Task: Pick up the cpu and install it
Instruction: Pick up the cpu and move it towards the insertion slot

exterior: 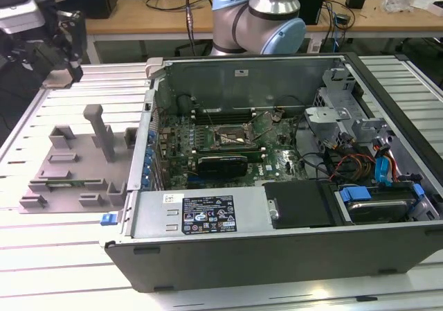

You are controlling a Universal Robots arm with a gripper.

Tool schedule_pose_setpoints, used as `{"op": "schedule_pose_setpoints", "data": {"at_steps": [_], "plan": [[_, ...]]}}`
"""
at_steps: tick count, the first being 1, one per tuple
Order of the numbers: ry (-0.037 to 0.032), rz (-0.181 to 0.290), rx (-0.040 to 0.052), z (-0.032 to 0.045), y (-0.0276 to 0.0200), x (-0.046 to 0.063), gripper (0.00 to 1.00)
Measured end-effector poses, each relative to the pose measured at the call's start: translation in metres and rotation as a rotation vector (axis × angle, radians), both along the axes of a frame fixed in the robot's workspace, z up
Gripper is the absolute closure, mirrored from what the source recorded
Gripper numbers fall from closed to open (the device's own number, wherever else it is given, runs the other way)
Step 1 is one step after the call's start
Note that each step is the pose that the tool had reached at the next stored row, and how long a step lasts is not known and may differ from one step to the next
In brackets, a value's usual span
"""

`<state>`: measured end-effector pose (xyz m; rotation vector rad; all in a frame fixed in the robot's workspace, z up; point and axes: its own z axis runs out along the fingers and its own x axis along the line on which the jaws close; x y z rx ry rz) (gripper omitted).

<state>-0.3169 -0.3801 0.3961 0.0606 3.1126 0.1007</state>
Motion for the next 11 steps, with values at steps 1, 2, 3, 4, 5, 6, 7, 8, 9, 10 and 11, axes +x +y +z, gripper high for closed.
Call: {"op": "schedule_pose_setpoints", "data": {"at_steps": [1, 2, 3, 4, 5, 6, 7, 8, 9, 10, 11], "plan": [[0.0009, 0.000, -0.0001, 0.0001, 0.0000, 0.005, 0.45], [0.0019, 0.000, 0.0000, 0.0000, 0.0000, 0.010, 0.45], [0.0025, 0.000, -0.0001, 0.0000, 0.0000, 0.014, 0.45], [0.0030, 0.000, 0.0000, 0.0000, 0.0001, 0.017, 0.45], [0.0034, 0.000, 0.0000, 0.0000, 0.0000, 0.020, 0.45], [0.0038, 0.000, -0.0001, 0.0001, 0.0000, 0.023, 0.45], [0.0050, 0.000, 0.0000, 0.0000, 0.0000, 0.031, 0.45], [0.0059, 0.000, 0.0000, 0.0000, 0.0000, 0.037, 0.45], [0.0069, 0.000, -0.0001, 0.0000, 0.0000, 0.043, 0.45], [0.0073, 0.000, -0.0001, 0.0000, 0.0000, 0.046, 0.45], [0.0078, 0.000, -0.0001, 0.0001, 0.0000, 0.049, 0.45]]}}
